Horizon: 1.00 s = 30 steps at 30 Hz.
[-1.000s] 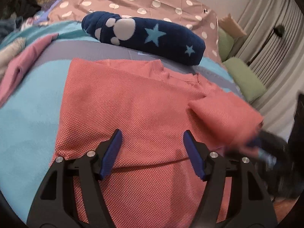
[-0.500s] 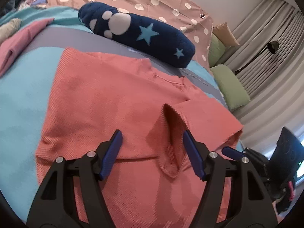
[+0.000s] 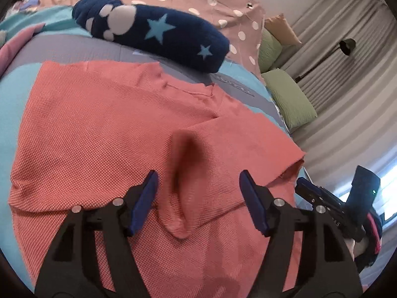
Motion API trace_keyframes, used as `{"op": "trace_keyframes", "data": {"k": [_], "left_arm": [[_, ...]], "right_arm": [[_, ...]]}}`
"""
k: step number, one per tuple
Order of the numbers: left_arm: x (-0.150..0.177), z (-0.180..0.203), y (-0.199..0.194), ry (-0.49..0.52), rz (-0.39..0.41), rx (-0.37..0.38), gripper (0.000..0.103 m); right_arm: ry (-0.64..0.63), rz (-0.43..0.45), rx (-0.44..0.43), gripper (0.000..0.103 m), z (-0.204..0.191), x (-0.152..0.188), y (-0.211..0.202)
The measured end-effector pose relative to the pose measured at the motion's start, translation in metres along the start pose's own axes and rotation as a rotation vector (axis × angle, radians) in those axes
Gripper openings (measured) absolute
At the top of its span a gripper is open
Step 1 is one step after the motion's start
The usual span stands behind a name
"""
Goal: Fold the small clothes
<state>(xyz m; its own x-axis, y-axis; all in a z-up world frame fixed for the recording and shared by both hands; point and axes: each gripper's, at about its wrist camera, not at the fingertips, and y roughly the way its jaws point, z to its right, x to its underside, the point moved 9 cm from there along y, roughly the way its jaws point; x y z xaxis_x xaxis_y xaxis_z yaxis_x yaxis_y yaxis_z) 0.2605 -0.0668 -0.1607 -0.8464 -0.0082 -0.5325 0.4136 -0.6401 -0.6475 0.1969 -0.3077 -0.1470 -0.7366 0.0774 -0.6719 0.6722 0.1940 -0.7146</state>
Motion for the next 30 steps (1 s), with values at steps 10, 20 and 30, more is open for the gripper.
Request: {"op": "trace_keyframes", "data": {"k": [10, 20, 30], "left_arm": [[-0.017, 0.005, -0.006, 0.030, 0.029, -0.025, 0.003], [-0.098, -0.003, -0.113, 0.171, 0.218, -0.220, 0.003], [-0.037, -0.117, -0.066, 0.098, 0.023, -0.515, 0.030]], "right_arm": [[-0.006, 0.005, 0.118, 0.039, 0.016, -0.002, 0.004], [0.018, -0.030, 0.155, 0.045, 0.026, -0.002, 0.020], [-0.023, -0.006, 0.073, 0.046, -0.003, -0.009, 0.000]]}}
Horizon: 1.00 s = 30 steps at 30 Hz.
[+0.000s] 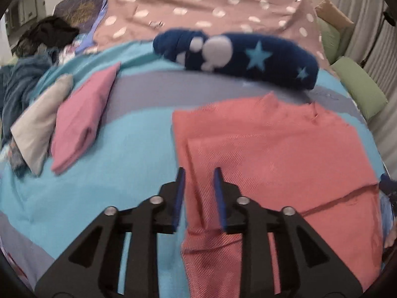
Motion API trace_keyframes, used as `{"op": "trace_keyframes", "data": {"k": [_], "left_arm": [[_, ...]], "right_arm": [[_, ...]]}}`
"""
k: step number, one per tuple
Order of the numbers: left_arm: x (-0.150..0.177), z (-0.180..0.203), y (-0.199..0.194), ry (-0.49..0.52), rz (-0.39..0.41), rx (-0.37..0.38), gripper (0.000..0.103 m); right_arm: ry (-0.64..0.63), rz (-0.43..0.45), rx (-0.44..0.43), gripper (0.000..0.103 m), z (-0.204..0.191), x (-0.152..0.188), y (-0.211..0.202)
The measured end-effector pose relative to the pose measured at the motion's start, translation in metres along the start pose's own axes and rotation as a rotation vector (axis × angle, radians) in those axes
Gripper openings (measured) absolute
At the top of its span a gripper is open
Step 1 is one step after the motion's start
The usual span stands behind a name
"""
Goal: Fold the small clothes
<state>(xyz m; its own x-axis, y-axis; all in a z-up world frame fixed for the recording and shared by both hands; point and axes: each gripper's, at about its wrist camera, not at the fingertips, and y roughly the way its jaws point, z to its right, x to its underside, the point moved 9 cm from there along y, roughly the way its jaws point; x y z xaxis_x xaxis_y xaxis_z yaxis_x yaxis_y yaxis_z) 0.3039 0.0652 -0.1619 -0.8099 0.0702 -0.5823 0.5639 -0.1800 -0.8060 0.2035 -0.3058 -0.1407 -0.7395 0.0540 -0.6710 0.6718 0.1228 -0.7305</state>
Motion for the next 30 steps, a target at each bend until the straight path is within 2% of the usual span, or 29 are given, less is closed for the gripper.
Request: {"op": "trace_keyframes", "data": {"k": [2, 5, 6, 7, 8, 9, 10, 13, 16, 18, 19, 21, 23, 24, 25, 26, 27, 28, 29, 30], "left_arm": [[0.004, -0.001, 0.004, -0.006, -0.006, 0.001, 0.041], [0.013, 0.001, 0.017, 0.063, -0.012, -0.080, 0.054], [0.016, 0.003, 0.019, 0.072, -0.005, -0.089, 0.055], [0.018, 0.003, 0.020, 0.074, 0.005, -0.094, 0.056], [0.018, 0.001, 0.020, 0.068, 0.010, -0.092, 0.057], [0.017, 0.001, 0.019, 0.056, 0.011, -0.080, 0.058], [0.016, -0.001, 0.019, 0.041, 0.011, -0.070, 0.060], [0.014, -0.007, 0.010, 0.009, 0.026, -0.061, 0.058], [-0.002, -0.008, -0.006, -0.026, 0.098, -0.035, 0.050], [-0.021, -0.006, -0.011, -0.017, 0.128, -0.035, 0.050], [-0.027, -0.006, -0.008, -0.006, 0.125, -0.042, 0.051], [-0.037, -0.010, 0.003, 0.018, 0.102, -0.060, 0.057], [-0.038, -0.022, 0.022, -0.008, 0.056, -0.064, 0.058], [-0.035, -0.027, 0.035, -0.048, 0.026, -0.028, 0.057], [-0.032, -0.028, 0.047, -0.090, 0.006, 0.026, 0.057], [-0.031, -0.029, 0.052, -0.106, 0.015, 0.039, 0.058], [-0.033, -0.024, 0.056, -0.068, 0.049, 0.012, 0.058], [-0.033, -0.022, 0.057, -0.036, 0.047, -0.018, 0.058], [-0.034, -0.018, 0.058, 0.001, 0.043, -0.053, 0.058], [-0.034, -0.016, 0.058, 0.025, 0.039, -0.069, 0.057]], "right_arm": [[0.013, 0.024, -0.013, 0.045, -0.005, -0.012, -0.002], [0.018, 0.045, -0.071, 0.033, -0.020, -0.026, 0.005], [0.014, 0.021, -0.089, 0.030, -0.026, -0.025, 0.014], [-0.001, -0.040, -0.062, 0.027, -0.027, -0.018, 0.030], [-0.021, -0.096, -0.006, 0.025, -0.023, -0.008, 0.045], [-0.039, -0.141, 0.048, 0.017, -0.016, 0.003, 0.060], [-0.031, -0.116, 0.027, 0.017, -0.014, 0.004, 0.060], [0.061, -0.132, 0.008, 0.014, -0.002, 0.000, 0.045], [0.112, -0.091, -0.037, 0.015, 0.005, -0.019, 0.034], [0.138, -0.071, -0.017, 0.020, 0.017, -0.039, 0.036], [0.155, -0.072, -0.037, 0.030, 0.022, -0.047, 0.039], [0.225, -0.082, -0.086, 0.033, 0.040, -0.059, 0.053], [0.343, -0.118, -0.151, 0.033, 0.063, -0.061, 0.075], [0.386, -0.131, -0.194, 0.034, 0.068, -0.058, 0.083], [0.448, -0.154, -0.277, 0.035, 0.069, -0.055, 0.098], [0.465, -0.156, -0.318, 0.035, 0.067, -0.054, 0.105], [0.444, -0.131, -0.320, 0.030, 0.066, -0.055, 0.111], [0.382, -0.107, -0.267, 0.009, 0.065, -0.056, 0.114], [0.335, -0.099, -0.200, 0.005, 0.066, -0.057, 0.117], [0.338, -0.099, -0.189, 0.004, 0.066, -0.059, 0.116]]}}
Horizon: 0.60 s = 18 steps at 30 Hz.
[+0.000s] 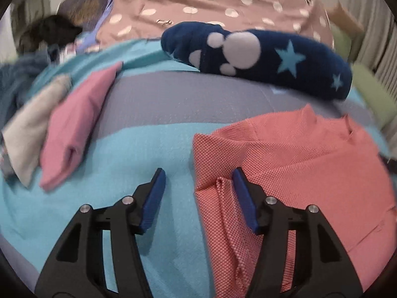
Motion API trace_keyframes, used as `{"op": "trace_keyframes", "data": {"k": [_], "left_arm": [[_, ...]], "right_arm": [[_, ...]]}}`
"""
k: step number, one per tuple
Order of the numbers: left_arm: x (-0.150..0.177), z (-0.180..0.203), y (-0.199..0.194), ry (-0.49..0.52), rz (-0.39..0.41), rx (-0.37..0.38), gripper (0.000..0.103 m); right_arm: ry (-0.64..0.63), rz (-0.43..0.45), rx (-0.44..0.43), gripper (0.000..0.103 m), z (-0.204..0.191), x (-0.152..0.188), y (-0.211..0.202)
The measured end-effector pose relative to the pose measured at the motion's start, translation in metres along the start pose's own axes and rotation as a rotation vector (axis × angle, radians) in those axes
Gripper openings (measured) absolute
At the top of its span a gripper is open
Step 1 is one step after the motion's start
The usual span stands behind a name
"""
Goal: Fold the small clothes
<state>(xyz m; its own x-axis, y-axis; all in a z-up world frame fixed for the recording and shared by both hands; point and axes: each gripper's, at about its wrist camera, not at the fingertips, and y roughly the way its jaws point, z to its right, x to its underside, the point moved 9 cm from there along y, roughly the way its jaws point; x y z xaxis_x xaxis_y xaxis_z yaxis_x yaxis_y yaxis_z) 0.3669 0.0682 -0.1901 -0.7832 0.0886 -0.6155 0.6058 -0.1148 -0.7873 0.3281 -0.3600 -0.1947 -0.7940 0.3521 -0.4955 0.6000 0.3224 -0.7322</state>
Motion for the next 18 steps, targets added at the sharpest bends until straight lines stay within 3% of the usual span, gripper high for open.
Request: {"op": "trace_keyframes", "data": {"k": [3, 5, 11, 18], "left_arm": [[0.004, -0.002, -0.009, 0.023, 0.008, -0.006, 0.056], [0.017, -0.004, -0.025, -0.006, 0.017, 0.049, 0.054], [0.098, 0.009, -0.086, 0.007, -0.021, 0.215, 0.059], [0.188, 0.027, -0.157, 0.068, -0.013, 0.293, 0.062]], "right_arm": [[0.013, 0.019, 0.074, 0.004, 0.004, 0.005, -0.017], [-0.041, 0.026, 0.107, 0.007, 0.002, 0.023, -0.037], [-0.087, -0.020, -0.003, 0.015, -0.014, 0.122, -0.100], [-0.072, -0.031, -0.044, 0.021, -0.023, 0.200, -0.155]]}}
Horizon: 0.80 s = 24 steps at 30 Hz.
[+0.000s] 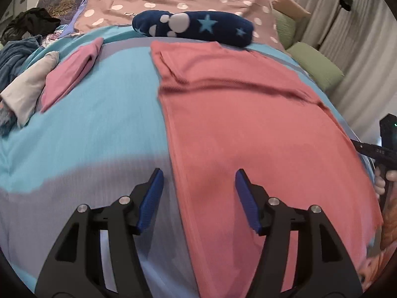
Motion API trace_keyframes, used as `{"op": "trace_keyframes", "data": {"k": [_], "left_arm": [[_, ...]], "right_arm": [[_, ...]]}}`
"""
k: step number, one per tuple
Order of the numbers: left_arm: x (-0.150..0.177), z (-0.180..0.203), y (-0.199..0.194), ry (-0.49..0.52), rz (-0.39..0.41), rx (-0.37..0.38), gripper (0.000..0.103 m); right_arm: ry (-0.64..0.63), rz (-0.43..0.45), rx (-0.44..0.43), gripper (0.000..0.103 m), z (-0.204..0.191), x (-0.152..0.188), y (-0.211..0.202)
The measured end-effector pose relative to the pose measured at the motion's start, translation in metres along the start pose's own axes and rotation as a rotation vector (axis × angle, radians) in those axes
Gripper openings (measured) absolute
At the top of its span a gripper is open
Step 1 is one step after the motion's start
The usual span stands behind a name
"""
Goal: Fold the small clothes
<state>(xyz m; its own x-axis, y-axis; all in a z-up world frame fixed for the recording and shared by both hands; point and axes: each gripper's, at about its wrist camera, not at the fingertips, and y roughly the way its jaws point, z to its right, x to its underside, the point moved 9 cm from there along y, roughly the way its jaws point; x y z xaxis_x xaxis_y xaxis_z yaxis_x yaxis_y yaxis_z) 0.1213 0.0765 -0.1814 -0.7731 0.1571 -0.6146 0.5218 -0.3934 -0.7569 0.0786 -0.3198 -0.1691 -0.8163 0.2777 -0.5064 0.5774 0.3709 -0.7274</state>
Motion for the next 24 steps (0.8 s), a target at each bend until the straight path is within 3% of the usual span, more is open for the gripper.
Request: {"op": "trace_keyframes", "data": {"k": [4, 12, 16, 24], "left_arm": [[0.040, 0.011, -0.028, -0.001, 0.012, 0.011, 0.064], [0.088, 0.029, -0.067, -0.059, 0.041, 0.070, 0.076], [0.105, 0.037, -0.081, -0.095, 0.064, 0.115, 0.077], [0.128, 0.049, -0.097, -0.134, 0.088, 0.166, 0.081]], "right_arm": [[0.018, -0.003, -0.012, 0.021, -0.006, 0.031, -0.024], [0.068, 0.002, -0.084, 0.022, -0.021, 0.100, -0.074], [0.051, -0.020, -0.142, 0.033, -0.038, 0.125, -0.087], [0.087, -0.039, -0.181, 0.040, -0.041, 0.146, -0.086]]}}
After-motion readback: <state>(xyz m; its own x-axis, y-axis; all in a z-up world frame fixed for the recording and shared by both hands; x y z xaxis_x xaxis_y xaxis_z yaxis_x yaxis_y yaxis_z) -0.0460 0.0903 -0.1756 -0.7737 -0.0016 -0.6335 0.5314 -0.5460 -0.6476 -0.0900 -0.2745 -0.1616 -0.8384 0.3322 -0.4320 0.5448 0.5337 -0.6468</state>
